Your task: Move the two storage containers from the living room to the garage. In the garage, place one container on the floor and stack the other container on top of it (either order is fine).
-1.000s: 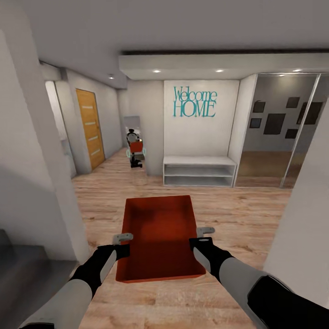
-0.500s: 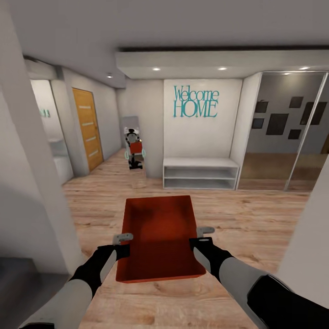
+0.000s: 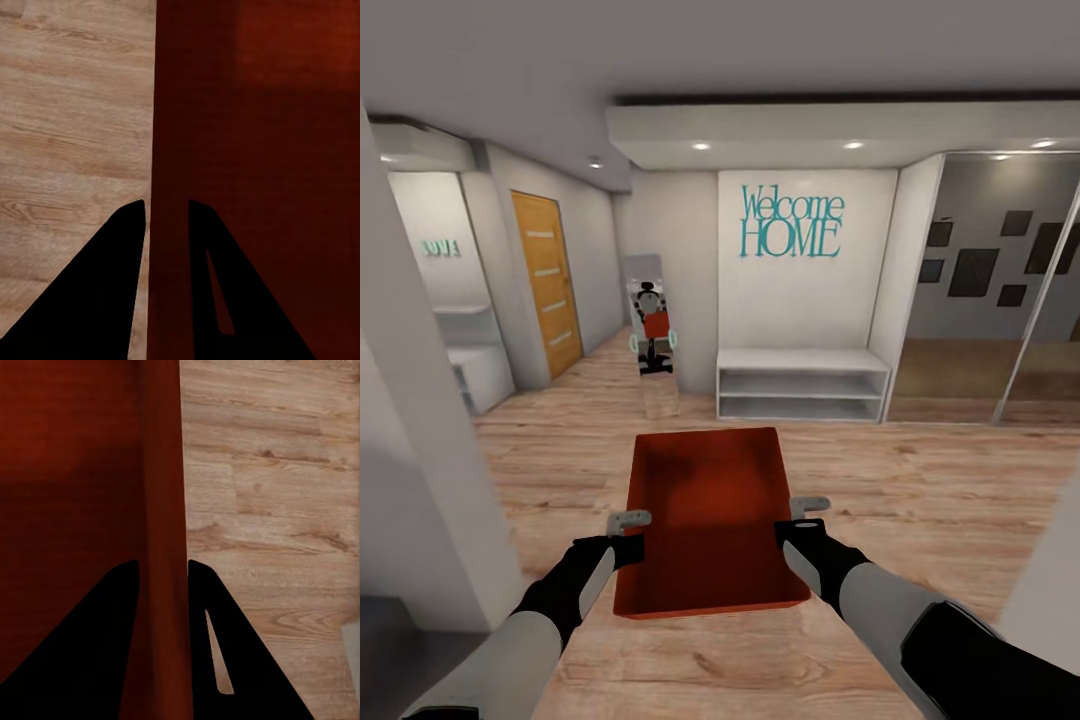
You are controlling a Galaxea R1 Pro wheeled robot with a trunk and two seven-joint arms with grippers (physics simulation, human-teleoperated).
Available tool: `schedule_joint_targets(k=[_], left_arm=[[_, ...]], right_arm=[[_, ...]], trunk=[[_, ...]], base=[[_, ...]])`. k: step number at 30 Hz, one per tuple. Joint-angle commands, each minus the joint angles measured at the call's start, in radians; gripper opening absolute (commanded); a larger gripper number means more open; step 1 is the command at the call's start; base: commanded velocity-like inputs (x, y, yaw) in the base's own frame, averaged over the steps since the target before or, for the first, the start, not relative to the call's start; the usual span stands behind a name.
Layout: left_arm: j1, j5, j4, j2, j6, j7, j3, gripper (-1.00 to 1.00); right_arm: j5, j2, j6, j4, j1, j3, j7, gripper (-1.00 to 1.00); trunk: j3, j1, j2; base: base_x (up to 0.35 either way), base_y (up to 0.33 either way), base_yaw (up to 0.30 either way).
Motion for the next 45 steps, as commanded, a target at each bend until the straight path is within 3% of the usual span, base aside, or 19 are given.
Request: schedule_joint_targets(k=[1,45], left_arm=[[0.000,-0.016,0.000,0.000,0.007,0.050,0.013,-1.00],[0.000,-0.016,0.000,0.000,0.007,0.050,0.013,-1.00]], right_arm=[[0.004,0.000,0.006,-0.013,0.000,0.011,-0.002,-1.00],[0.001,0.000,0.006,-0.013,0.000,0.011,-0.002,-1.00]], trunk=[[0.000,0.001,-0.001],[0.000,0.001,-0.001]], base=[[0.326,0.000,0.000],[0.326,0.000,0.000]])
